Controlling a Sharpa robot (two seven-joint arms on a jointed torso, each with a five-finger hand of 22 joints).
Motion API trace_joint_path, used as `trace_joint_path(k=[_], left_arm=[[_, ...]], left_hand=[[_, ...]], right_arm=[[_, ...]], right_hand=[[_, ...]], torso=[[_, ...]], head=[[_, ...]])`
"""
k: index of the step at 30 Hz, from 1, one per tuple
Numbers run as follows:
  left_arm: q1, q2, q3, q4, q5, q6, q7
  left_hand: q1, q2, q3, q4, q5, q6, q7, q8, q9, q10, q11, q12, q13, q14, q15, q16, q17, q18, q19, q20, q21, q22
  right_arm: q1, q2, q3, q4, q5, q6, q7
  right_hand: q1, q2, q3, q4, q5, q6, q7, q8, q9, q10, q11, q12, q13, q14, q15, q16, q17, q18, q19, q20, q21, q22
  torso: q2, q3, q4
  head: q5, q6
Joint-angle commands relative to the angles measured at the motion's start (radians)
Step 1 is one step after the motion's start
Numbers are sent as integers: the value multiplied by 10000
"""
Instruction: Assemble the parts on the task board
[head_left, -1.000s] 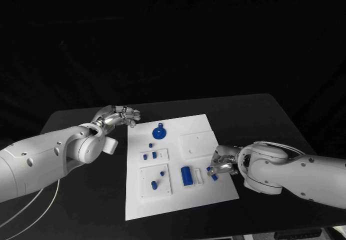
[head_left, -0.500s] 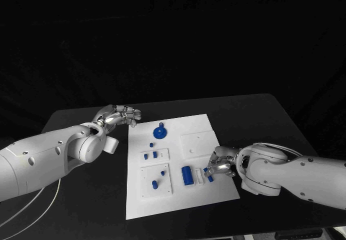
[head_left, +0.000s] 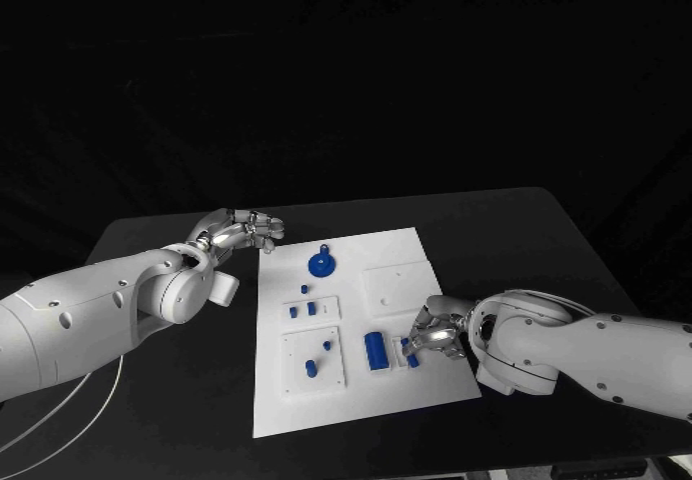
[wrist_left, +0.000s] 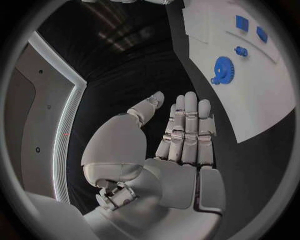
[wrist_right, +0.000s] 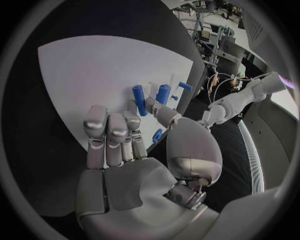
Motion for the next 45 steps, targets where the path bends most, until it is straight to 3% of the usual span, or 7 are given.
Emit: trace_joint_path(k=[1,25,30,37,45], left_arm=[[4,5,6,24,49,111,99],[4,6,6,4,49,140,83],[4,7,6,-5,49,145,80],[4,0,6,-2,49,146,75],[4,-8,6,-7,49,148,72]], left_hand=[[-61,9,3,71,-16,-87,3,42,-12,-70,5,15,-16,60,18,-62,18,162,75,12,-49,18],[-79,12,-5,82,-21,-91,4,46,-19,-73,7,13,-17,61,20,-78,36,160,78,14,-60,29],[-82,12,-6,85,-22,-92,4,47,-21,-74,8,13,-18,61,20,-81,39,159,79,14,-62,31],[-87,13,-8,88,-23,-93,4,48,-22,-75,8,13,-18,61,21,-85,43,159,79,15,-65,34],[-91,14,-9,92,-24,-95,4,50,-25,-75,8,12,-18,62,21,-90,50,159,80,15,-69,38]], right_arm=[[-12,31,-1,10,290,-110,171],[34,263,6,-157,340,92,113],[41,279,6,-182,330,130,91],[44,299,6,-198,330,242,106],[44,284,6,-194,330,354,130]], right_hand=[[-97,-18,-35,46,3,74,-16,-11,14,33,-8,-25,-12,2,-73,27,-9,908,55,0,31,121],[-363,-182,-239,192,-8,100,-24,-25,-23,10,-18,-20,-14,6,-85,19,-18,908,79,-46,12,98],[-521,-346,-397,356,-32,117,-36,-26,-36,-3,-29,-17,-15,5,-98,18,-20,908,89,-70,-1,86],[-827,-897,-587,828,-56,116,-53,-17,-22,-18,-49,-11,-12,-2,-125,27,-13,908,116,-121,-19,64],[-1009,-1083,-990,1006,-53,86,-61,-8,10,-41,-58,-1,-1,-20,-135,32,-6,908,101,-166,-25,64]], torso=[[0,3,-2],[0,9,-10],[-3,1,-7],[-1,5,-4],[-2,6,-14]], head=[[15,6],[105,-4],[110,-18],[112,-28],[127,-33]])
